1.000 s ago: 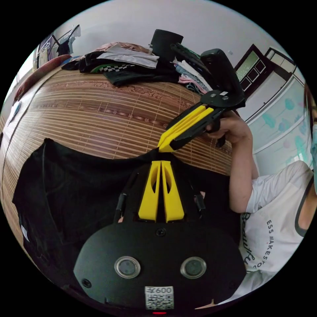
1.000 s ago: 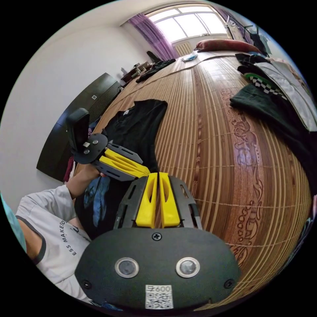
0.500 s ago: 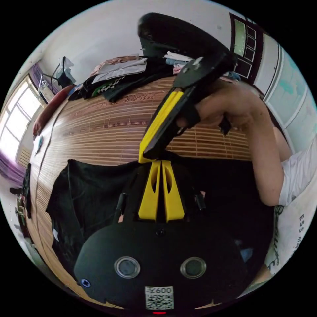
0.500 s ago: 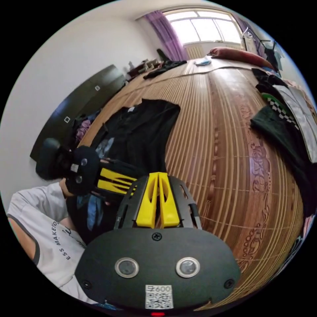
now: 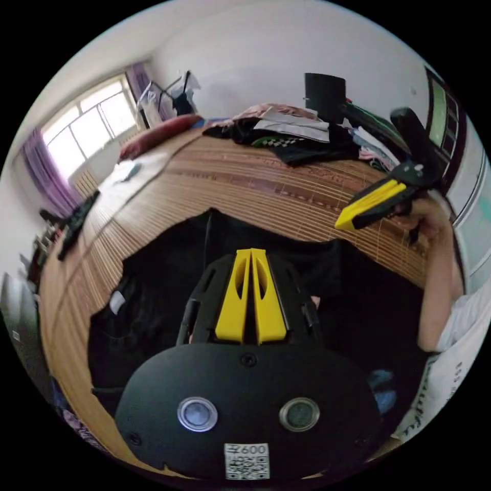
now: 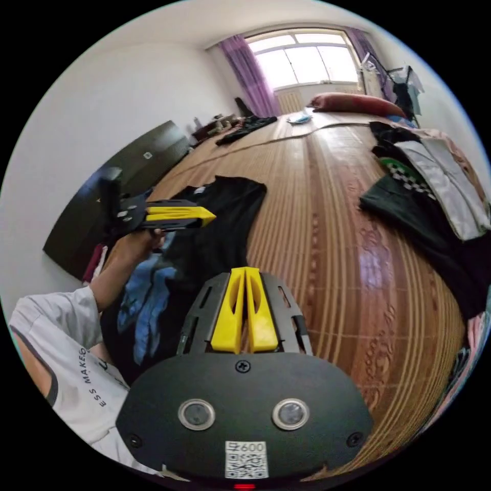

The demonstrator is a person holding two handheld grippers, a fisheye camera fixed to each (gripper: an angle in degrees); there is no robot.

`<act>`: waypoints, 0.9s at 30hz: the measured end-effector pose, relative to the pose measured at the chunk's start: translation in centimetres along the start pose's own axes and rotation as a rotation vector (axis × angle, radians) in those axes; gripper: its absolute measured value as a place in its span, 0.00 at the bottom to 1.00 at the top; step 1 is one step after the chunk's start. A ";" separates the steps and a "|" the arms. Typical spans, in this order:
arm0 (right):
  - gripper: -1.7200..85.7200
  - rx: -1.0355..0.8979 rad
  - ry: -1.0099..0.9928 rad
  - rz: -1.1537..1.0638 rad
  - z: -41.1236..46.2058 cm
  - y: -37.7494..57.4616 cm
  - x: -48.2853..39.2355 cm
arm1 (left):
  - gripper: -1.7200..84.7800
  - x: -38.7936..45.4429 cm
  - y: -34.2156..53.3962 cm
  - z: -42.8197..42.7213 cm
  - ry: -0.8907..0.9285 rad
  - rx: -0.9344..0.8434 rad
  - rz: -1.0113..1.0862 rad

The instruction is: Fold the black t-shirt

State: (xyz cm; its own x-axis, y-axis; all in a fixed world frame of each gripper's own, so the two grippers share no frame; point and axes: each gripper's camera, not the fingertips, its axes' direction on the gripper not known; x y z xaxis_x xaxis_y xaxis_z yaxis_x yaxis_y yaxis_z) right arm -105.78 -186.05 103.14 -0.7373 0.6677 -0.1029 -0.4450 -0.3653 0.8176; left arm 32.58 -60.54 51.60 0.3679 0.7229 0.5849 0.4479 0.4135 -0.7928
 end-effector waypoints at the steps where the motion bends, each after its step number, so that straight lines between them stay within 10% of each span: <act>1: 0.01 -0.043 -0.029 -0.027 1.6 -0.3 -0.1 | 0.03 -1.1 -0.3 0.5 0.079 -0.023 -0.039; 27: 0.01 -0.202 0.029 -0.001 11.6 8.6 11.3 | 0.03 13.9 -25.1 -10.5 0.014 -0.154 -0.011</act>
State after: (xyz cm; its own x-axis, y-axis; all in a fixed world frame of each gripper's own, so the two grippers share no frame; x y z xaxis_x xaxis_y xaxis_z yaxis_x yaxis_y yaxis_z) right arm -112.07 -174.17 115.58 -0.7499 0.6501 -0.1226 -0.5366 -0.4893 0.6875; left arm 35.02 -66.73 81.42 0.3732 0.7107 0.5964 0.5713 0.3305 -0.7513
